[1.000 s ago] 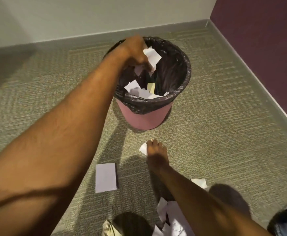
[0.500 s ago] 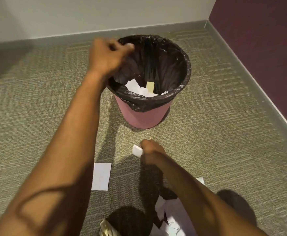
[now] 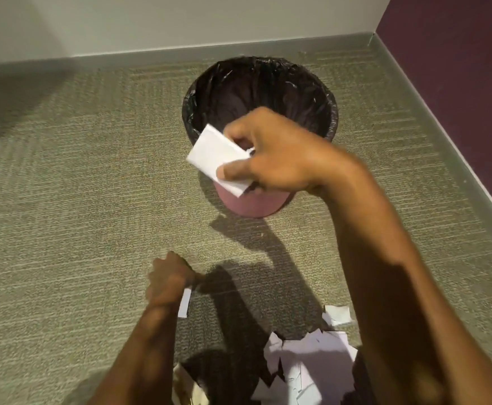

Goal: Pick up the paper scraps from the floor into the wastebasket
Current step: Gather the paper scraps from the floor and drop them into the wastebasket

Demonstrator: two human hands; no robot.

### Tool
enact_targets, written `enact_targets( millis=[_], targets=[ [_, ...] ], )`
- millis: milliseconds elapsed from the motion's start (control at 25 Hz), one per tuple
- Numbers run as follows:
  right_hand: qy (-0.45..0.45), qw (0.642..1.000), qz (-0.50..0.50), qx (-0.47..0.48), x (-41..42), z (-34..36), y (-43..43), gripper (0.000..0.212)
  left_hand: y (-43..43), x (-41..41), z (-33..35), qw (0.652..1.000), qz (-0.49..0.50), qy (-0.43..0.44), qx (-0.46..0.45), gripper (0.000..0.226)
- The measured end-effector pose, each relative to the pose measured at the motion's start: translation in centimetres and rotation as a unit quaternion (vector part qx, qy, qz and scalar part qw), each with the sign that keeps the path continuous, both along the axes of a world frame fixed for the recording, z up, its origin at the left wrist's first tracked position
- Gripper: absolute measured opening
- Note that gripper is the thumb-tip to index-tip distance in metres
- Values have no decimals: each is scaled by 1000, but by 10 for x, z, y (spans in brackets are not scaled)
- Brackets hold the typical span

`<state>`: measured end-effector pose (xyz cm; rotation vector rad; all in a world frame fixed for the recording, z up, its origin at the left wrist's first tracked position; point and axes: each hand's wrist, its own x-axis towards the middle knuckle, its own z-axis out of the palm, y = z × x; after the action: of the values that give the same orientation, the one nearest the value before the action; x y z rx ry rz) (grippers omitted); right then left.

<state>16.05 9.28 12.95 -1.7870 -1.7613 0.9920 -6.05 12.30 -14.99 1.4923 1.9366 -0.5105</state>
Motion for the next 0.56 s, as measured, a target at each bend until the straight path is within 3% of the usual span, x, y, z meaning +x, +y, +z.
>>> enact_targets(
  millis=[120,240,320,440,560],
  targets=[
    [-20,977,-177,121,18,0,12,24,-34,-3,-23,995,90,-4,52,53],
    [-16,953,-280,115,30,-20,21,29,-55,-2,-23,992,-24,46,117,43],
    [-13,944,-314,103,34,-30,22,34,-57,-3,-16,990,-56,22,130,38],
    [-42,944,-299,134,34,-18,16,33,-56,-4,-14,988,-60,-17,142,37],
    [5,985,-147,89,22,8,2,31,-56,0,-15,984,-36,-80,153,35]
  ],
)
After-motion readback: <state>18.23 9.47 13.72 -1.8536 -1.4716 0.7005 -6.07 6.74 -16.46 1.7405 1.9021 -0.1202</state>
